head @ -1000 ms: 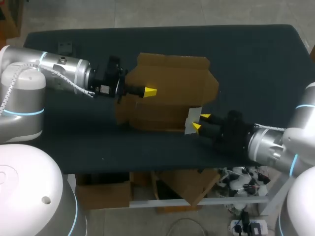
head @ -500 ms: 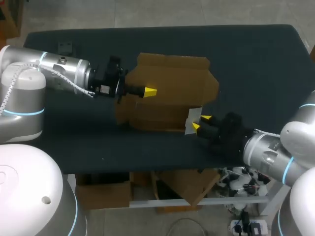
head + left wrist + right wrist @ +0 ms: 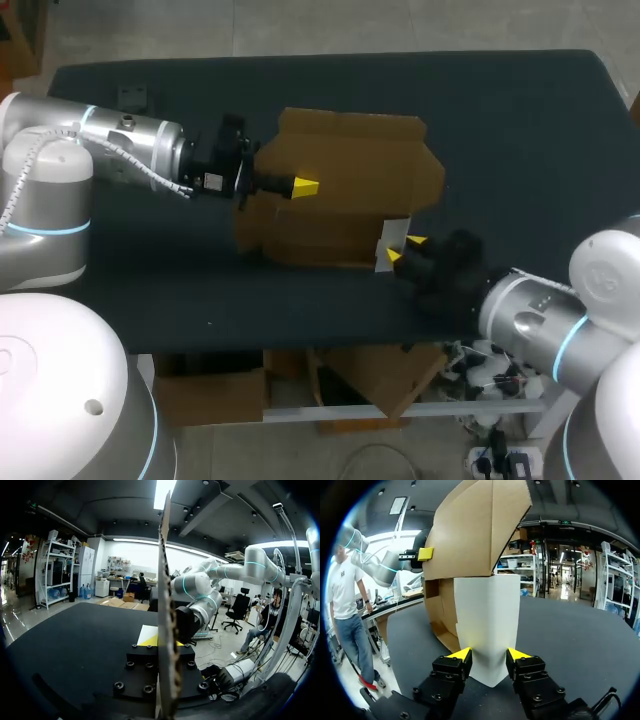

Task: Assemble the packaging by folding the flat box into shape, placing the metal phone stand inside, and closing the box properly

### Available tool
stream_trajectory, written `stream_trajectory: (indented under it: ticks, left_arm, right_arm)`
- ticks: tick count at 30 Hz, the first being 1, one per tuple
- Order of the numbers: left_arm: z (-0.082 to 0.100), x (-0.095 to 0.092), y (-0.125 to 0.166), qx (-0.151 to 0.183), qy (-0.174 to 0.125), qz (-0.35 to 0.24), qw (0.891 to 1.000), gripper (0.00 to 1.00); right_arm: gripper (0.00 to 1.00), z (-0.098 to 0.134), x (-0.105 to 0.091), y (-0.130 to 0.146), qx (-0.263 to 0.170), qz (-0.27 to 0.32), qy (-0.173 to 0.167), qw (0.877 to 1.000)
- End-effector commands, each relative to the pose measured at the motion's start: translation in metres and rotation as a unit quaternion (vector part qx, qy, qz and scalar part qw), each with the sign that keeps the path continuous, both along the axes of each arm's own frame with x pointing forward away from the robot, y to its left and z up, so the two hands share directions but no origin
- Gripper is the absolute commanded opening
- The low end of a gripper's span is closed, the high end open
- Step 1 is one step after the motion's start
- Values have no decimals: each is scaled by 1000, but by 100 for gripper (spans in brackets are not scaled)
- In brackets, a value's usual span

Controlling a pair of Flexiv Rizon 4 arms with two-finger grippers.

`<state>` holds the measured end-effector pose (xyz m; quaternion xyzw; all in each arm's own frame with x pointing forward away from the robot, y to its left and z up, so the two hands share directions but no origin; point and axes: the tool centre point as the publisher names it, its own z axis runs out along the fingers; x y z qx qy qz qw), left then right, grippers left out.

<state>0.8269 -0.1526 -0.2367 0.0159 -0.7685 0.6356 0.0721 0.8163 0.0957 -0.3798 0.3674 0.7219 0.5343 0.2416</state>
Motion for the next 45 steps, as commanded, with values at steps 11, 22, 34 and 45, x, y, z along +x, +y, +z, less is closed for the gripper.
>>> stream_trajectory:
  ticks: [11,22,34,45]
  left_arm:
    - [-3,0,-1,0,0,-1,1000,0]
    - [-3,0,-1,0,0,-1,1000,0]
    - [-3,0,-1,0,0,-1,1000,0]
    - [-3,0,-1,0,0,-1,1000,0]
  right_arm:
    - [45,3,4,9,-69,-154,-8,986]
    - [45,5,5,4,-89,-202,-2,975]
    - [40,5,9,4,-101,-231,6,968]
    - [33,6,11,3,-105,-259,9,960]
